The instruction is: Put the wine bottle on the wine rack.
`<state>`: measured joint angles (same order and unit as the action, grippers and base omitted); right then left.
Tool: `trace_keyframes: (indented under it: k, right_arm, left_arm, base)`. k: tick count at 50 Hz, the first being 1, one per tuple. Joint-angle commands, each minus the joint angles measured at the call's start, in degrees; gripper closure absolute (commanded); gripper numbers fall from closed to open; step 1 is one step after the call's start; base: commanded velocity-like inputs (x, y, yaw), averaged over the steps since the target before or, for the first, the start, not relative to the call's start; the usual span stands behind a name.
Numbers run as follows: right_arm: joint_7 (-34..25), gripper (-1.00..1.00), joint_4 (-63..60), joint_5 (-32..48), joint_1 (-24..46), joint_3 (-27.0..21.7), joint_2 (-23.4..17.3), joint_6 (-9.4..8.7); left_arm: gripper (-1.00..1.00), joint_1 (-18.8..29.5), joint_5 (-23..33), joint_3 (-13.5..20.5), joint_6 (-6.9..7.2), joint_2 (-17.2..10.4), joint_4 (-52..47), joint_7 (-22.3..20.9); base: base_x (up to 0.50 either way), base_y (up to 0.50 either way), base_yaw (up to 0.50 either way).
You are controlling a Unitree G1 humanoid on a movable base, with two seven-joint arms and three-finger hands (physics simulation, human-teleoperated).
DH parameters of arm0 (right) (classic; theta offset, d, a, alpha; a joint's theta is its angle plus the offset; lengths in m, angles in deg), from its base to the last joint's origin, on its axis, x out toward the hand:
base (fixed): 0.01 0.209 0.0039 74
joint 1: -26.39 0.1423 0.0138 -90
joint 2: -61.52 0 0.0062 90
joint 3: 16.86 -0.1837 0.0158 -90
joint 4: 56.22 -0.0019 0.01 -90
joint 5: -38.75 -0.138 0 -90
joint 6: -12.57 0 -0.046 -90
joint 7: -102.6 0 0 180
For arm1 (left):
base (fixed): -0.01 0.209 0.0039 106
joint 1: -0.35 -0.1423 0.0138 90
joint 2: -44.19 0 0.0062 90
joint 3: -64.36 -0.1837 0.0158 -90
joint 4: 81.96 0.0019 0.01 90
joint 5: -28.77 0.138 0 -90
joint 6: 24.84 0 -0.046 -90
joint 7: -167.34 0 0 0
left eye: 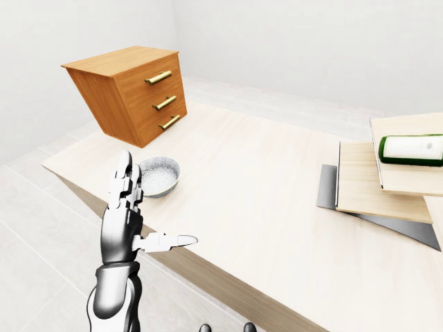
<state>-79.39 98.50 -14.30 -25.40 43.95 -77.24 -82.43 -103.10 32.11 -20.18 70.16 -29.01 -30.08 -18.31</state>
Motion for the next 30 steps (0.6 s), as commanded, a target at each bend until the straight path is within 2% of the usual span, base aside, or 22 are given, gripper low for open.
trace_keyframes:
  k: [1,4,9,14,16,17,20,30]
  right_arm:
    - [0.4,-0.26,0.1,0.5,-0.8,0.7,-0.8,0.0]
    - [0.3,-0.43,0.1,0.4,-1.1,0.5,-0.9,0.0]
    - [0.0,-0.48,0.4,0.4,-1.4,0.5,-1.0,0.0]
    - [-0.2,-0.73,0.4,0.3,-1.9,0.3,-1.4,0.0]
    - [-0.1,-0.73,0.2,0.1,-2.0,0.2,-1.5,0.0]
    - [-0.1,-0.87,0.3,0.2,-2.2,0.2,-1.7,0.0]
    - [-0.5,-1.0,0.5,0.1,-2.9,-0.1,-2.0,0.0]
    - [-0.2,-1.0,0.7,0.1,-3.5,-0.2,-2.4,0.0]
  left_arm:
    - [-1.0,0.0,0.0,0.0,0.0,0.0,0.1,0.0]
    - [-1.0,0.0,0.0,0.0,0.0,0.0,0.0,0.0]
    - [-1.0,0.0,0.0,0.0,0.0,0.0,0.0,0.0]
    - [-1.0,0.0,0.0,0.0,0.0,0.0,0.0,0.0]
    - [-1.0,-0.1,-0.1,0.1,0.0,0.0,0.0,0.0]
    - [-1.0,-0.2,-0.1,0.1,0.0,0.0,0.0,0.0]
    - [-1.0,-0.2,-0.2,0.2,0.0,0.0,0.1,-0.1]
    - [-1.0,-0.2,-0.1,0.1,0.0,0.0,0.0,0.0]
  base:
    - [0.0,0.0,0.0]
    - [0.0,0.0,0.0]
    - [0.0,0.0,0.0]
    - [0.0,0.0,0.0]
    - [0.0,0.0,0.0]
    - [0.0,0.0,0.0]
    - [0.0,0.0,0.0]
    - [0.0,0.0,0.0]
